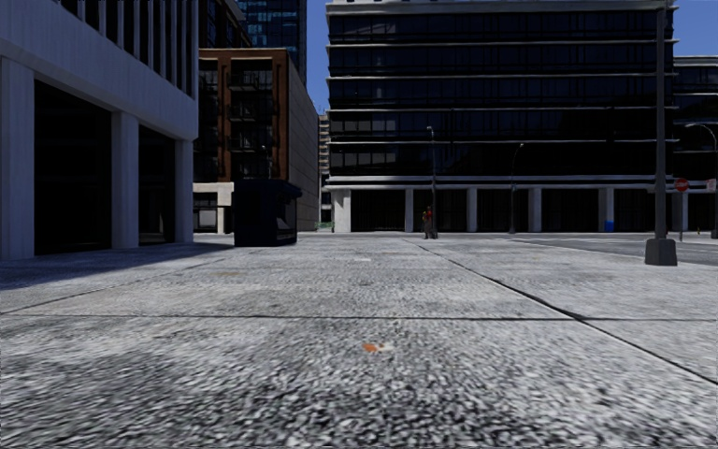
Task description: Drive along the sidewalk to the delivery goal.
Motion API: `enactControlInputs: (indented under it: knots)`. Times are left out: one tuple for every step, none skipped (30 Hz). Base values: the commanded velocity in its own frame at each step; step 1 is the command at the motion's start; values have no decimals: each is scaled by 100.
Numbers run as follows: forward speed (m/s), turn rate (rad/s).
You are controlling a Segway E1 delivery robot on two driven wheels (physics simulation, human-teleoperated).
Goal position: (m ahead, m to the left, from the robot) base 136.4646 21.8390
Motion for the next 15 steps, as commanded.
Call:
enactControlInputs:
  knots:
    - [200,0]
    - [200,0]
    - [200,0]
    - [200,0]
    - [200,0]
    - [200,0]
    - [200,0]
    - [200,0]
    - [200,0]
    - [200,0]
    - [200,0]
    - [200,0]
    - [200,0]
    - [200,0]
    - [200,0]
